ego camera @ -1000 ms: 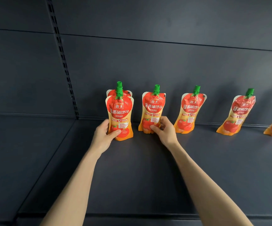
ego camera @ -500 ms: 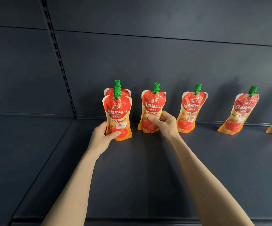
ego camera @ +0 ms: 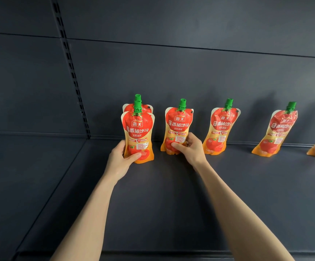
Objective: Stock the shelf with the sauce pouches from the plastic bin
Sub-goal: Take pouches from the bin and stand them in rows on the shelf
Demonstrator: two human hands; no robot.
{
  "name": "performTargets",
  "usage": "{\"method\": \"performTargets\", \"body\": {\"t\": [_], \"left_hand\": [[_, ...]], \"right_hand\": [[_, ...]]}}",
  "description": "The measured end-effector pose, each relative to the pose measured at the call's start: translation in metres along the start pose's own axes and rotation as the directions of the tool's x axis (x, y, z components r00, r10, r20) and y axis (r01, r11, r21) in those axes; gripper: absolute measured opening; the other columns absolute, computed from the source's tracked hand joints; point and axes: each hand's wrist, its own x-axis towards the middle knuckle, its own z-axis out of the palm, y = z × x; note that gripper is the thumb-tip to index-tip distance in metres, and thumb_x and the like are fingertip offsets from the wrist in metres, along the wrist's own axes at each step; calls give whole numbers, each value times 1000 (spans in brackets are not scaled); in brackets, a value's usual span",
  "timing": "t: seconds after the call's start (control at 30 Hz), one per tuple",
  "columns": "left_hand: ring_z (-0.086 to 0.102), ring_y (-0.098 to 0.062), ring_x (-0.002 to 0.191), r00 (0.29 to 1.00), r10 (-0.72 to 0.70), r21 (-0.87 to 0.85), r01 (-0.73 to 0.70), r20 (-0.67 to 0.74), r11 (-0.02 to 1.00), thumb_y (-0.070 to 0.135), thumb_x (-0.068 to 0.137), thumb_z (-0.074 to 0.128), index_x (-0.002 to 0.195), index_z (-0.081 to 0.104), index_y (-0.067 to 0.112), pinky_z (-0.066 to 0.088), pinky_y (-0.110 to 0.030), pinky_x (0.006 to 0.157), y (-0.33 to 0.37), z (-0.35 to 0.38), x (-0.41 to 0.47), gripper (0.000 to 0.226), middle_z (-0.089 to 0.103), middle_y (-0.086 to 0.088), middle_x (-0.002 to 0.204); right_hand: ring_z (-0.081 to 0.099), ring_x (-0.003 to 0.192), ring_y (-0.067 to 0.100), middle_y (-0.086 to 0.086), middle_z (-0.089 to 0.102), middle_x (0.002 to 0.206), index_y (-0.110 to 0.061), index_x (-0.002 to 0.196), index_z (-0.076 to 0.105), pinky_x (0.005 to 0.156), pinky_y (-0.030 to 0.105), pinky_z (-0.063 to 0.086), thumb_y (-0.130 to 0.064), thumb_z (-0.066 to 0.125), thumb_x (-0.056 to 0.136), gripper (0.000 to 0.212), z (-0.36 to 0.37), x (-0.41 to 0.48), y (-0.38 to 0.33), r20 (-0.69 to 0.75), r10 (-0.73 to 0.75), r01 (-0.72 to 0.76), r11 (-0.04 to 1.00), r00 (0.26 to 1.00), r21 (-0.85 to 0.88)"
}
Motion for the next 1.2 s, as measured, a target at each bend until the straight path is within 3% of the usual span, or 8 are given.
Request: {"method": "performTargets", "body": {"t": [0.13, 0.27, 0.43, 0.7, 0.8, 0.9, 1.07, 1.2], "left_hand": [[59, -11, 104, 1000, 4, 26, -4, 4, 1000, 19, 81, 71, 120, 52, 20, 50, -29, 85, 0, 0, 0, 43, 61, 6, 113], [59, -13, 106, 1000, -2, 22, 1, 10, 1000, 18, 82, 71, 119, 53, 20, 51, -34, 89, 0, -1, 0, 41, 62, 4, 115], [60, -11, 105, 1000, 8, -3, -8, 23, 1000, 18, 82, 70, 114, 53, 25, 50, -28, 85, 0, -2, -1, 36, 63, 4, 114], [58, -15, 109, 1000, 14, 50, -14, 7, 999, 18, 82, 71, 119, 51, 19, 51, -38, 92, 1, -1, -3, 42, 61, 2, 118], [58, -13, 106, 1000, 6, 55, -5, -16, 998, 19, 79, 74, 121, 49, 18, 51, -32, 86, 2, -1, -5, 49, 59, 4, 117], [55, -6, 98, 998, 15, 97, -9, -63, 995, 20, 76, 77, 124, 48, 17, 44, -17, 75, 4, -1, -11, 56, 56, 4, 118], [46, -15, 115, 980, 114, 295, -61, -166, 954, 23, 81, 72, 127, 48, 13, 37, -27, 88, 15, -3, -32, 53, 48, -5, 128], [44, -16, 114, 967, 233, 345, -185, -102, 920, 21, 85, 67, 121, 54, 16, 36, -25, 84, 40, 13, -55, 38, 52, -1, 122]], "right_hand": [[63, 107, 20, 5, 65, 117, -13, 116, 55, 94, 41, 52, -17, 73, 81, 39, -2, 1, 0, -9, 4, -4, 1000, 1000, -28], [62, 108, 22, 7, 64, 119, -12, 117, 54, 96, 45, 51, -19, 72, 82, 39, -1, 0, 1, -24, 8, -10, 999, 1000, -54], [62, 109, 21, 7, 64, 120, -12, 118, 53, 97, 44, 50, -19, 71, 83, 40, 0, -1, -1, -29, 18, -20, 997, 999, -76], [59, 112, 22, 6, 61, 123, -10, 122, 50, 96, 40, 50, -21, 70, 84, 44, 2, -6, -7, -36, 38, -43, 989, 999, -143], [58, 112, 19, 6, 60, 124, -9, 126, 47, 90, 29, 47, -21, 70, 84, 49, 1, -13, -7, -57, 31, -40, 985, 998, -167], [53, 112, 14, 5, 57, 129, -9, 131, 43, 88, 23, 42, -22, 67, 87, 52, -3, -24, -8, -74, 13, -28, 977, 997, -211], [54, 115, 20, 6, 59, 125, -10, 126, 53, 90, 28, 45, -21, 64, 90, 39, -24, -46, -12, -139, -89, 39, 944, 986, -329], [60, 103, 18, 3, 65, 109, -12, 115, 60, 83, 29, 49, -22, 61, 91, 26, -44, -69, -24, -183, -144, 75, 938, 973, -338]]}}
